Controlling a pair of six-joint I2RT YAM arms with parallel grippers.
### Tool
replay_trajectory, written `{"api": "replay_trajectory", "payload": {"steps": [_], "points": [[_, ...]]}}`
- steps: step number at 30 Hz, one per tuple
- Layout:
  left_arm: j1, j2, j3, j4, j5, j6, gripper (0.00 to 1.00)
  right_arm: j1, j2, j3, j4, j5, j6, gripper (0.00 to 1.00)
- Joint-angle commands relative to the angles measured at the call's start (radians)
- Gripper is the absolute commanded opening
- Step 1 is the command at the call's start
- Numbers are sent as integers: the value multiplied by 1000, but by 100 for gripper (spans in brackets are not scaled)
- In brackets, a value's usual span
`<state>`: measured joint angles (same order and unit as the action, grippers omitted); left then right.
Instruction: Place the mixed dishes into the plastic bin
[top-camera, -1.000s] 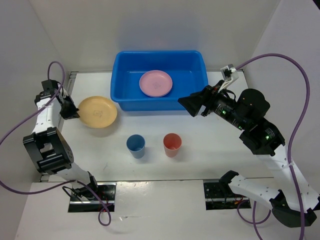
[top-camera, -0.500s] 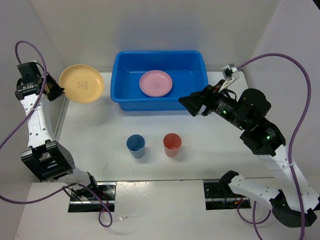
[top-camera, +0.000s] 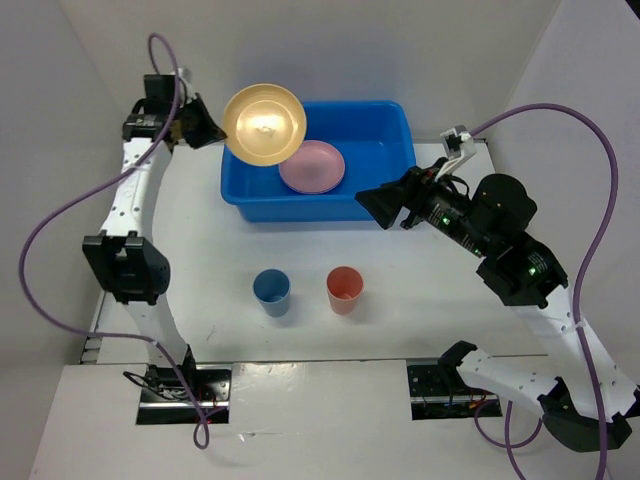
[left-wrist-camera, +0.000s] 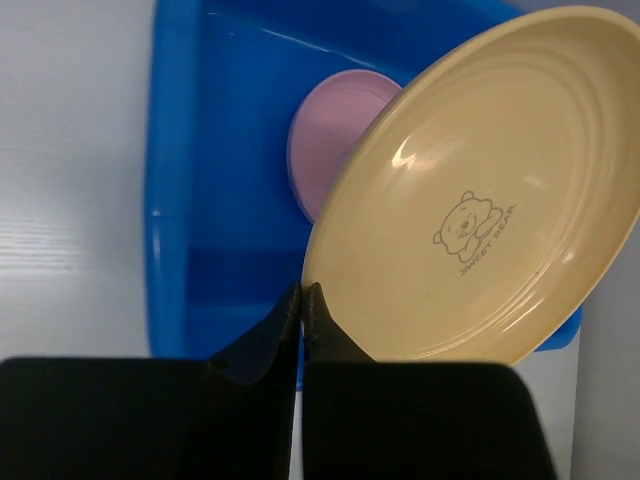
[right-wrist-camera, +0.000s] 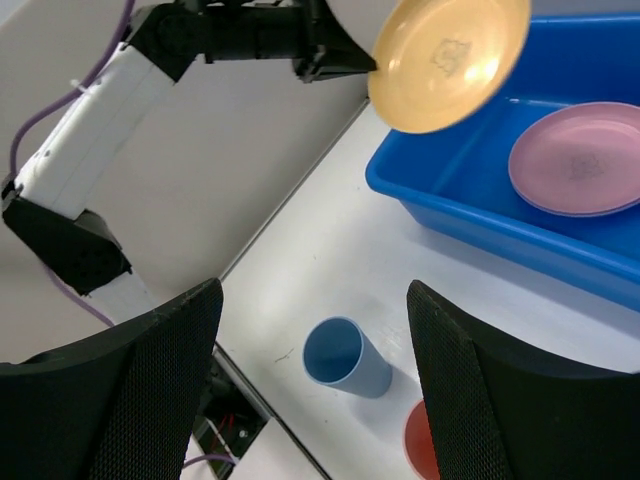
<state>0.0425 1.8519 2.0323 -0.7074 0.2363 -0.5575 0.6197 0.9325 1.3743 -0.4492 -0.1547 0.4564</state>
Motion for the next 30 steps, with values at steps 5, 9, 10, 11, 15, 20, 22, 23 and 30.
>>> {"api": "replay_trajectory", "payload": {"steps": [5,9,10,11,15,20,22,23,30], "points": [[-115,318,366,-44,-103,-62,0,9,-32,-53,-6,70,22,79],[-170,582,810,-238,-137,-62,0,9,-41,-78,-19,110,22,79],[-179,686,906,-265,-149,-76,0,9,-41,-87,-19,124,22,79],[-191,737,998,-292,-149,-88,0,0,-41,-110,-19,138,22,79],[-207,796,1005,-276,-152,-111,0,0,-31,-156,-48,194,34,79],[-219,886,1083,-296,-153,-101,0,-9,-21,-196,-83,204,54,79],[-219,918,1105,-296,-153,-110,0,-9,0,-207,-92,204,54,79],[-219,934,1105,-296,-153,-110,0,-9,9,-207,-92,204,54,79],[-219,984,1105,-268,-153,-110,16,-9,40,-227,-146,204,64,81]]}}
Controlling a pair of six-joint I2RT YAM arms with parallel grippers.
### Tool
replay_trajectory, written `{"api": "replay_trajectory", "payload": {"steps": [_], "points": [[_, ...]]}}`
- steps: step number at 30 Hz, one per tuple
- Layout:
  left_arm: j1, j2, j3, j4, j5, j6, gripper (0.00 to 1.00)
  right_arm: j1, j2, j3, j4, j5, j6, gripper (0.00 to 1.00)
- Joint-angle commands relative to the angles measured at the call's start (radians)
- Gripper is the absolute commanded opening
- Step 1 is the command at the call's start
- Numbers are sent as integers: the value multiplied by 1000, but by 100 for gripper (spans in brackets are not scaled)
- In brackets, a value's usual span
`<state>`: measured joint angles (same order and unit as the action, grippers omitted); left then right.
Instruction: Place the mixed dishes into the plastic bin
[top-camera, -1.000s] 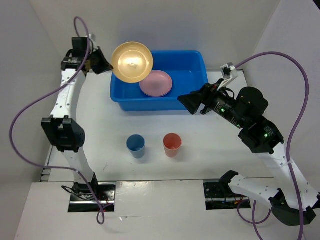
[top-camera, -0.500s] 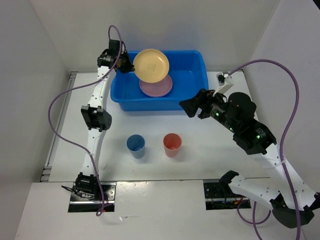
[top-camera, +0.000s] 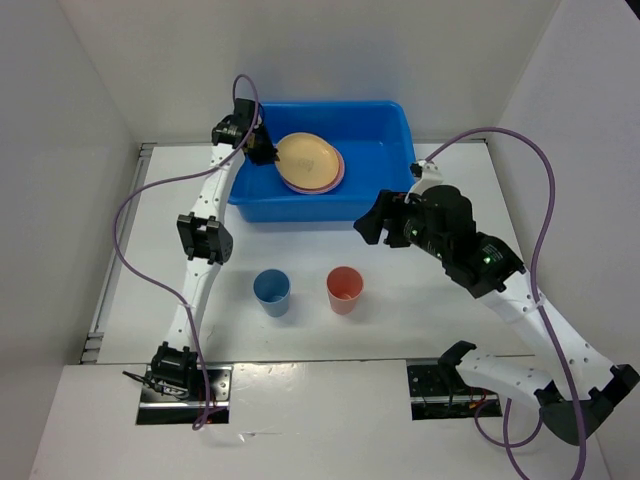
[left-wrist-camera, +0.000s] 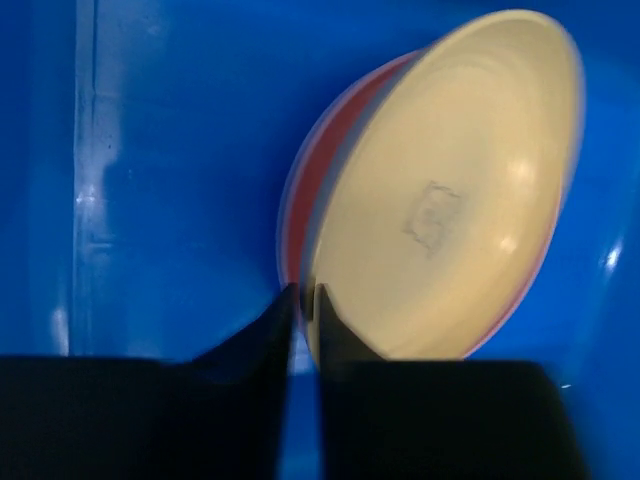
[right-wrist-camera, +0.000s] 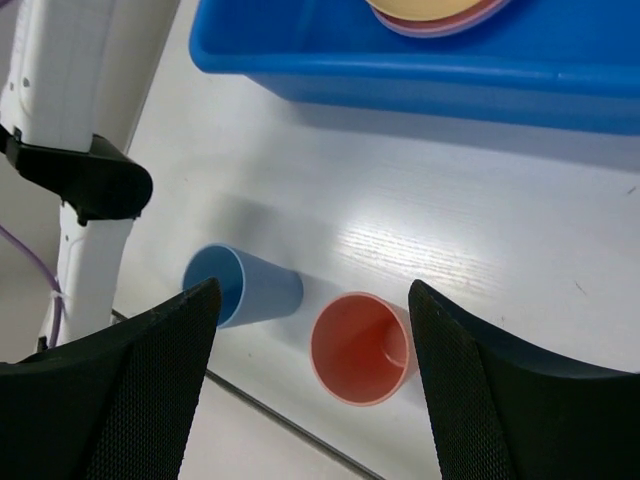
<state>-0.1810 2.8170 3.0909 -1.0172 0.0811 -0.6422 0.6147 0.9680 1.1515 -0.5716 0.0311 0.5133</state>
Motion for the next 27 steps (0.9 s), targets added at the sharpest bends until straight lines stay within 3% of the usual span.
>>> {"api": "replay_trajectory", "payload": {"steps": [1,7,12,15,21,27], "points": [[5,19,46,52,11,-25,33,-4,5,-4,-40,18,7,81],[5,-16,46,126,48,-16,48,-4,-18,-24,-108,7,37,81],[23,-119,46,137,128,-16,49,-4,44,-44,-160,-52,59,83],[23,-241,46,126,146,-16,49,-4,83,-53,-192,-53,70,83],[50,-591,46,172,209,-5,54,8,138,-72,-224,-24,70,62],[115,-862,46,111,267,52,63,36,185,-110,-223,15,90,62]]}}
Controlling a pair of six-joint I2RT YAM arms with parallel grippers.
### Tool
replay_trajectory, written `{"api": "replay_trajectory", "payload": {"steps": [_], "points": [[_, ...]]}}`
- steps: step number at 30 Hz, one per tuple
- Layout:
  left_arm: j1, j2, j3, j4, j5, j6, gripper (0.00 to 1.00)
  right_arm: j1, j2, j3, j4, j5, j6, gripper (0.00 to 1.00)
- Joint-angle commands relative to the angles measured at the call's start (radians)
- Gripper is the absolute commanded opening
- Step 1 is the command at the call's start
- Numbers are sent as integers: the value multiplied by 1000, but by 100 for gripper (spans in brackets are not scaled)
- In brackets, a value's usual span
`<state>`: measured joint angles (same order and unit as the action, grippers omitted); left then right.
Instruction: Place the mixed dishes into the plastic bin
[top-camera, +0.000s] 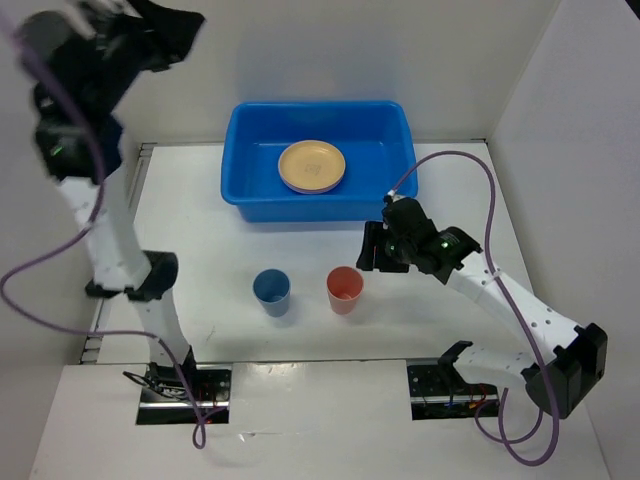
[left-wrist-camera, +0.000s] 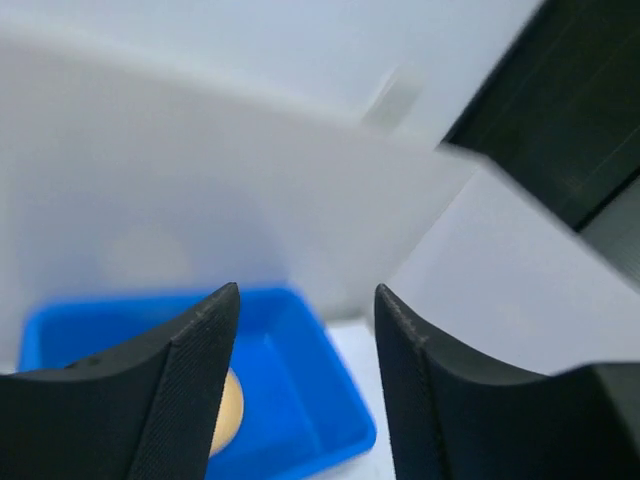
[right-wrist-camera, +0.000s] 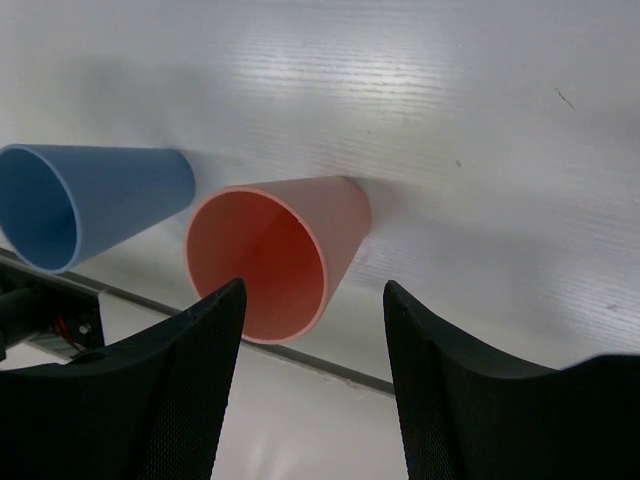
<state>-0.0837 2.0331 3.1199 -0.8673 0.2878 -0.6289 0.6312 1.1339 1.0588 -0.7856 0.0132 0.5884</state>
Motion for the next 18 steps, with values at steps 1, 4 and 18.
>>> {"api": "replay_trajectory", "payload": {"steps": [1,4,18], "points": [[33,-117,17,-54,83,49,64,19,32,-28,-9,24,14,62],[54,-151,17,-133,123,84,68,30,58,-28,0,24,24,62],[55,-296,17,-315,149,163,75,113,188,-39,9,71,65,64]]}}
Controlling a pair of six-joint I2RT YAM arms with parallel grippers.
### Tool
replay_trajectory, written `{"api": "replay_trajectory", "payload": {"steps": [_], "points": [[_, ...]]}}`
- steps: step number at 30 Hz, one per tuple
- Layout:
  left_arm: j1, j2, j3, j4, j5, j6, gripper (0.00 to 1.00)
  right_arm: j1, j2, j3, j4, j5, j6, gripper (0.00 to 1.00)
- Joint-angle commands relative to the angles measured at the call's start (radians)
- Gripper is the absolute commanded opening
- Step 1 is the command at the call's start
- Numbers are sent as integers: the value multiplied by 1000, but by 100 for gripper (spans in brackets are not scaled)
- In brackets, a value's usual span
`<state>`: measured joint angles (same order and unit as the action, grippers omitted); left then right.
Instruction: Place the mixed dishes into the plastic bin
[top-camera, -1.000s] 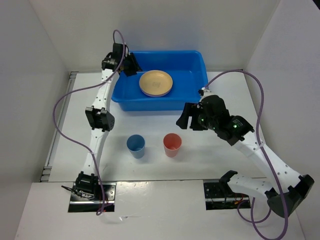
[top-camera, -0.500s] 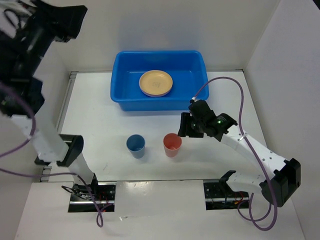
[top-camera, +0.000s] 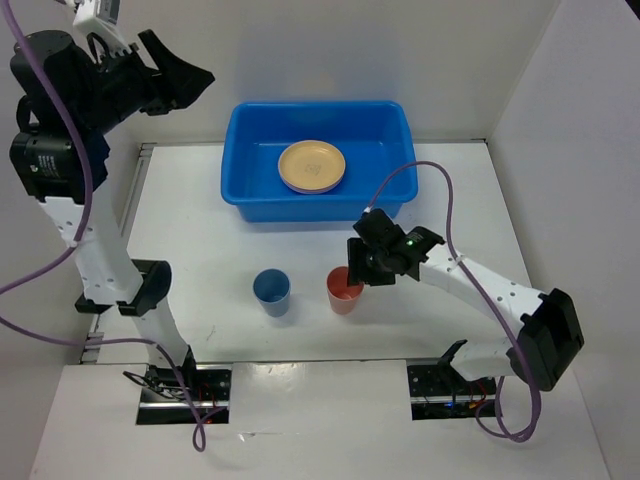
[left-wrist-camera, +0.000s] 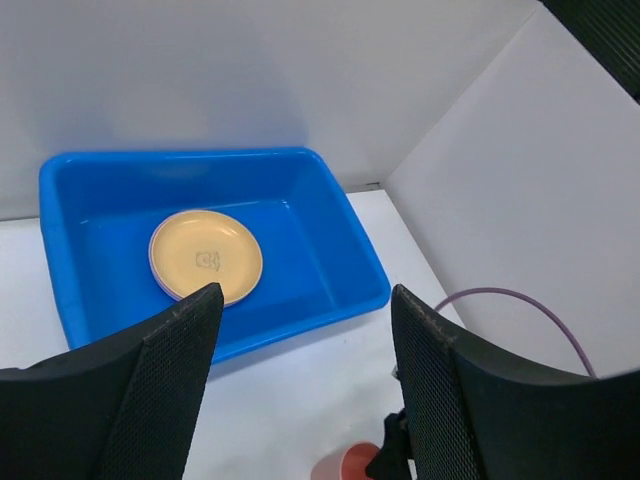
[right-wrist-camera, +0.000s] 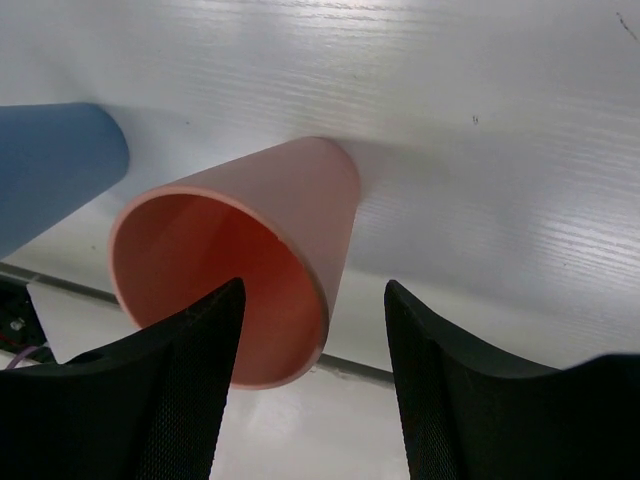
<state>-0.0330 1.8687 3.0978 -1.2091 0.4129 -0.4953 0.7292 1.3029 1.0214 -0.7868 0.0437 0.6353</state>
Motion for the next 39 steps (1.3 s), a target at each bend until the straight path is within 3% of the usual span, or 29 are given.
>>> {"api": "replay_trajectory", "payload": {"steps": [1,6,8,11,13,14,17,20,23,29,33,39], "points": [[4,-173,21,26,24,29,75,15,30,-1,11,41,18,64],[4,-292,-184,60,139,38,73,15,67,9,1,70,18,53],[-5,-342,-299,60,109,38,73,15,76,19,1,79,18,41],[-27,-408,-425,51,84,60,73,15,76,29,1,79,9,33],[-40,-439,-459,51,84,70,73,15,85,29,1,88,0,25],[-54,-448,-481,51,84,70,71,15,85,38,1,88,0,15],[-65,-488,-519,51,43,70,68,15,84,51,-35,114,0,0],[-74,-581,-617,42,-37,81,68,15,26,101,-90,142,0,0],[-87,-696,-822,84,-81,92,69,15,-36,181,-155,142,0,0],[-99,-1064,-1449,486,-3,95,70,15,-56,490,-226,174,-9,0],[-99,-1122,-1561,536,-45,110,68,-97,18,661,-209,162,-74,0],[-99,-1131,-1679,445,-65,152,68,-273,211,790,-109,124,-161,0]]}}
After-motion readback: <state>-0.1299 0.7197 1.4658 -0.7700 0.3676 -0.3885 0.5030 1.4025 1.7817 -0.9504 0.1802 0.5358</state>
